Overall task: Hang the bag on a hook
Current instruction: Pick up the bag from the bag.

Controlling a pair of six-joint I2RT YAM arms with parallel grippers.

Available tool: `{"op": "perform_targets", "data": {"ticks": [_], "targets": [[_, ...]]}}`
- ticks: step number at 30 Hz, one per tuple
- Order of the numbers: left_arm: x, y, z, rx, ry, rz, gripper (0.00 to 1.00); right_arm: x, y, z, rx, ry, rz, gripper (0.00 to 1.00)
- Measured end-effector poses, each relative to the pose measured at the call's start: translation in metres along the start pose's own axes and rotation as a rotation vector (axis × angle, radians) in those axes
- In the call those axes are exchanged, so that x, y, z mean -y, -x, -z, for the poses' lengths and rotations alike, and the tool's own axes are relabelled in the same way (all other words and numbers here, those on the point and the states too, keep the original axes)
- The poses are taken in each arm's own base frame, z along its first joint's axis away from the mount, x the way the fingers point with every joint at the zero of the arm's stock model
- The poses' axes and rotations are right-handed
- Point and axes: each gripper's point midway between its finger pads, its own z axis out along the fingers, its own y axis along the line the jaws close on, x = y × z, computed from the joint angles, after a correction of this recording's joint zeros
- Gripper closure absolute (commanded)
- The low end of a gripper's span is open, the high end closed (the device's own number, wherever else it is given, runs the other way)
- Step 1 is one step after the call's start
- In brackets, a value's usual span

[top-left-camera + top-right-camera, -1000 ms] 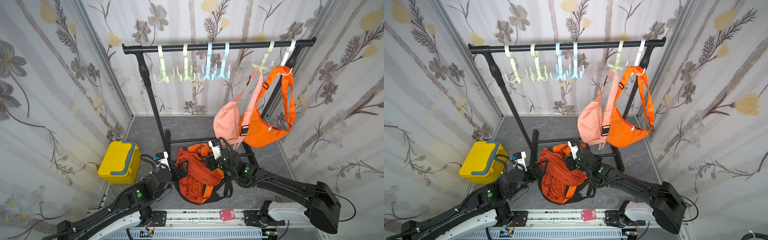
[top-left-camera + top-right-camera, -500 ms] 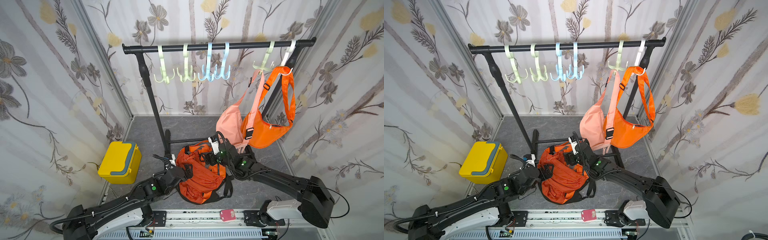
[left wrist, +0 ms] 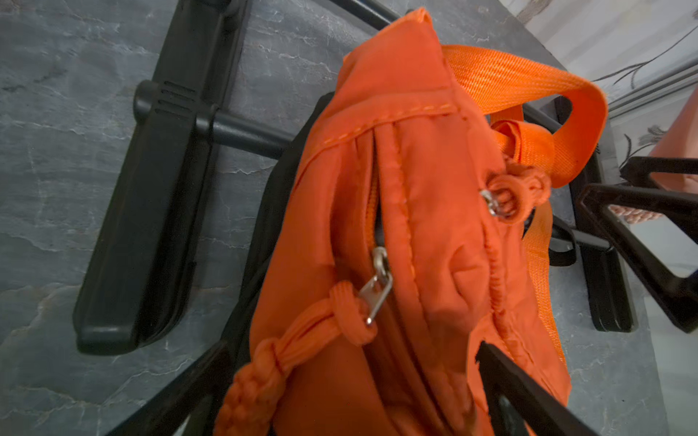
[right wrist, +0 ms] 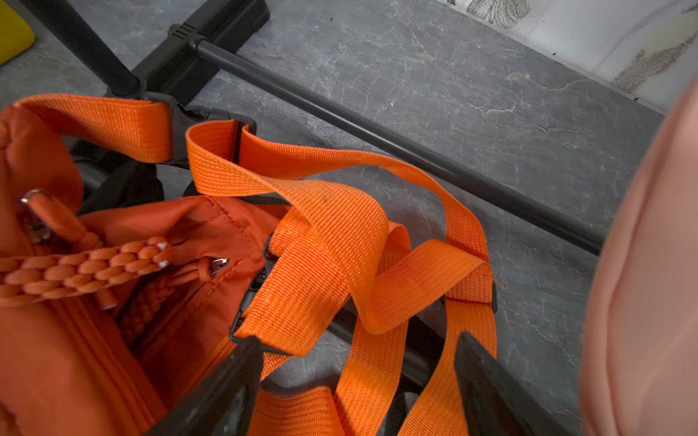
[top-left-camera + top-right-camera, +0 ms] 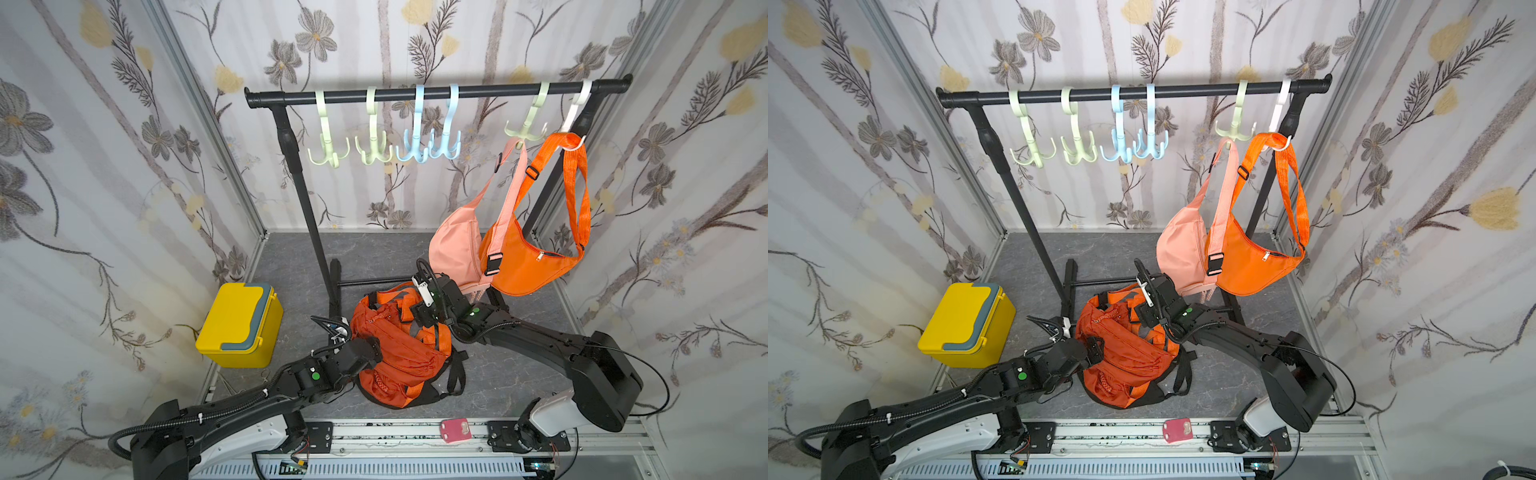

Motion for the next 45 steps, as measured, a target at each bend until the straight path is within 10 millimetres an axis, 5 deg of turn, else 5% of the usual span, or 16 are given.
{"op": "perform_targets", "data": {"ticks": [11, 18, 24, 28, 32, 40, 45], "targets": [[0.013, 0.015, -0.005, 0.040, -0.024, 0.010, 1.00, 0.022, 0.010, 0.013, 0.033, -0.054, -0.026, 0.28], [0.060, 0.053, 0.031, 0.121, -0.173, -0.123, 1.00, 0.060, 0.024, 0.049, 0.124, -0.120, -0.095, 0.23], [0.118, 0.100, 0.092, 0.210, -0.335, -0.256, 1.00, 0.057, 0.033, 0.066, 0.162, -0.091, -0.100, 0.21], [0.134, 0.116, 0.128, 0.234, -0.402, -0.327, 1.00, 0.056, 0.031, 0.069, 0.156, -0.083, -0.094, 0.19], [0.127, 0.116, 0.140, 0.220, -0.396, -0.373, 1.00, 0.056, 0.019, 0.055, 0.098, -0.090, -0.074, 0.17], [0.073, 0.078, 0.112, 0.086, -0.249, -0.417, 1.00, 0.034, -0.019, 0.010, -0.084, -0.086, 0.026, 0.13], [0.056, 0.076, 0.115, 0.089, -0.223, -0.384, 1.00, 0.021, -0.039, -0.007, -0.162, -0.112, 0.122, 0.13]]}}
